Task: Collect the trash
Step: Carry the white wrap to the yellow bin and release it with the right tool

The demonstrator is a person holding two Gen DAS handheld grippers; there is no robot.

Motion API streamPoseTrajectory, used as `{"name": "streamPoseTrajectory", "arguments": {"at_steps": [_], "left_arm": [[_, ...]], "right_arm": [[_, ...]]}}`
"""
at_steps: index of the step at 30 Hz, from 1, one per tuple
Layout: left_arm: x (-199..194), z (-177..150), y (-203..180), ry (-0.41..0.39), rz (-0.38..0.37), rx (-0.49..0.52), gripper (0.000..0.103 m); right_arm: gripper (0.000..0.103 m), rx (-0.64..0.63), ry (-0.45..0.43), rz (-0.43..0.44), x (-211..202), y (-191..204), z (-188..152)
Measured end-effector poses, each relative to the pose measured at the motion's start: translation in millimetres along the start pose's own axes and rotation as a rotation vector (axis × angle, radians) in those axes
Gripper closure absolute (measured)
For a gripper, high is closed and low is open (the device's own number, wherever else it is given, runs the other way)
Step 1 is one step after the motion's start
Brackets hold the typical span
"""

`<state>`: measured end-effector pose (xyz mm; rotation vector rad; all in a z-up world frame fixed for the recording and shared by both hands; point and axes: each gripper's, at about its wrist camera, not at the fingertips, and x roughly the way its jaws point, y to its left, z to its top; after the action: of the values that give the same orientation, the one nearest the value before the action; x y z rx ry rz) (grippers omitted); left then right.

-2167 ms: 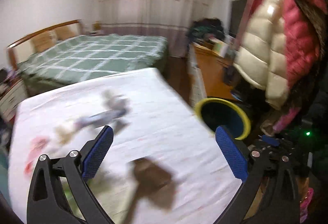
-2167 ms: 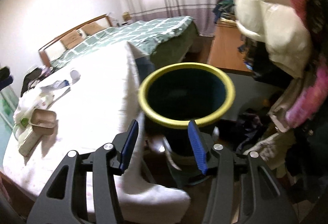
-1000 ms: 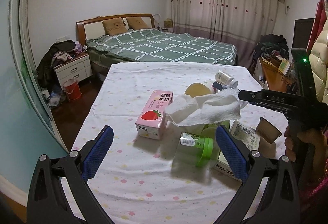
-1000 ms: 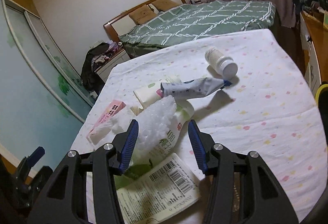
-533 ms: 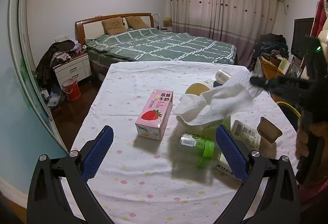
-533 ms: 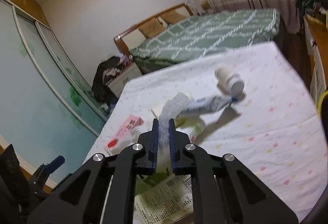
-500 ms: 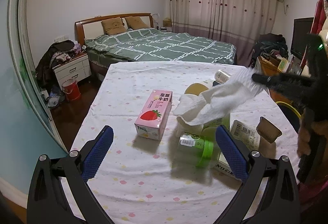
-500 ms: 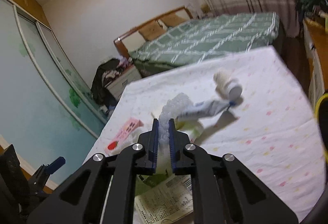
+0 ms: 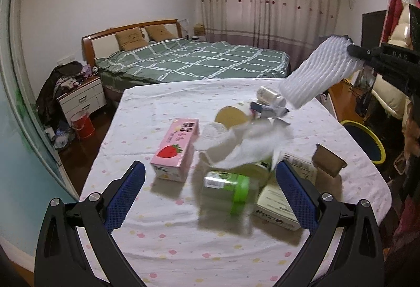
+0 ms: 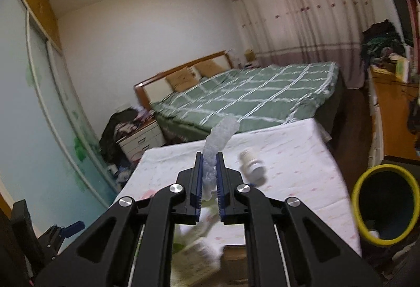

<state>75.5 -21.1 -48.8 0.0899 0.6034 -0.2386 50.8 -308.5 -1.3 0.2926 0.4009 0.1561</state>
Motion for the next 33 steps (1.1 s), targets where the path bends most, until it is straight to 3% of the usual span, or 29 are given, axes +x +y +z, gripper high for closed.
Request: {"name": "streamPoseTrajectory", "arguments": {"at_steps": [5, 11, 20, 26, 27, 29, 33], "left_arm": [[2, 2, -21, -0.005, -0.053, 0.061, 0.005], [10, 3, -60, 0.003, -0.127, 0.152, 0.005], [31, 2, -110, 0.042, -0.225, 0.251, 0.005], [44, 5, -134, 0.059, -0.275, 0.31, 0.005], [47, 5, -138, 0.061, -0.284, 0.319, 0.005], [51, 6, -148, 0.064, -0.305, 0.344, 0.005], [57, 6, -160, 0.074, -0.344, 0.379, 0.005]], "right_arm": [[0.094, 0.03, -0.06, -0.143, -30, -52, 5], [0.094, 0.09, -0.074, -0.348, -49, -130, 0], [0.093, 0.172, 0.005, -0.604, -41, -240, -27], [0.09, 0.212, 0.077, -0.68, -18, -279, -52], [0.086, 0.22, 0.088, -0.688, -15, -287, -55], [0.069, 0.229, 0.099, -0.698, -12, -293, -60], [0.068, 0.239, 0.091, -0.691, -15, -298, -62]]}}
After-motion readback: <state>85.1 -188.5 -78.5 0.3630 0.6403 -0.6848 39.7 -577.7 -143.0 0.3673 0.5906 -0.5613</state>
